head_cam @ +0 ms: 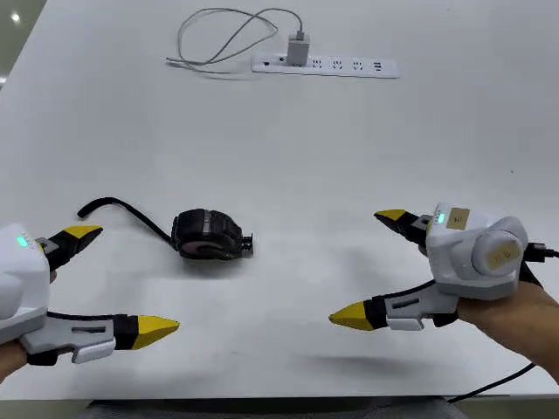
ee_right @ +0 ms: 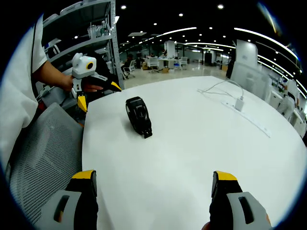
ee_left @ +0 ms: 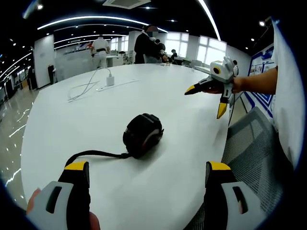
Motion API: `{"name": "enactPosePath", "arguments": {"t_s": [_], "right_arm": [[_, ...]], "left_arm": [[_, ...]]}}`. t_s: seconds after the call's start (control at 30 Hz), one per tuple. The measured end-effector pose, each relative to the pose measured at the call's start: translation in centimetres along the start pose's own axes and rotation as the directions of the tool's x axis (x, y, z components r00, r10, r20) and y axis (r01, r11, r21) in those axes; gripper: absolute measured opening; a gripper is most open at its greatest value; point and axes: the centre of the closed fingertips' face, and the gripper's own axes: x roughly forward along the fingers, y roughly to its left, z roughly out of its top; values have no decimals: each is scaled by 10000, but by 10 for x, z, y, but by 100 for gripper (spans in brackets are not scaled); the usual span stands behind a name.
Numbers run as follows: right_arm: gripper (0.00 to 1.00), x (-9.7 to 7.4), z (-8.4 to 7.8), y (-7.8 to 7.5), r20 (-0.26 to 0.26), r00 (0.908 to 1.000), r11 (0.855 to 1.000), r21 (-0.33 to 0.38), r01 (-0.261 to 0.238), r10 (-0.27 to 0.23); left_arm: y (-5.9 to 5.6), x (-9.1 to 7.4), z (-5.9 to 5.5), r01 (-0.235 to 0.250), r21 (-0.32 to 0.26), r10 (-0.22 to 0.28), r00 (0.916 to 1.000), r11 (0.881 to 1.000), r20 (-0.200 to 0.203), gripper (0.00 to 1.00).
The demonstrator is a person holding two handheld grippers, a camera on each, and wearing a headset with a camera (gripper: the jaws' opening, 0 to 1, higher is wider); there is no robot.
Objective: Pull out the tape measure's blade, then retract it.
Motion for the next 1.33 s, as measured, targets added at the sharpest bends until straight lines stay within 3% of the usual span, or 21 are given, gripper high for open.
{"name": "enactPosePath", "arguments": {"t_s": [0.6, 0.93, 1.33], "right_arm": [[99, -37, -25, -5, -238, 9972, 9970, 265, 721, -715], [99, -60, -34, -15, -223, 9914, 9898, 578, 1302, -1292], [99, -62, -36, -8, -318, 9915, 9898, 630, 1277, -1259]], "left_arm": [[4, -21, -17, -117, -169, 113, 9997, 9998, -197, 99], [7, -26, -17, -218, -244, 214, 9996, 9995, -178, 99], [9, -31, -17, -398, -417, 396, 9992, 9983, -53, 99]]}}
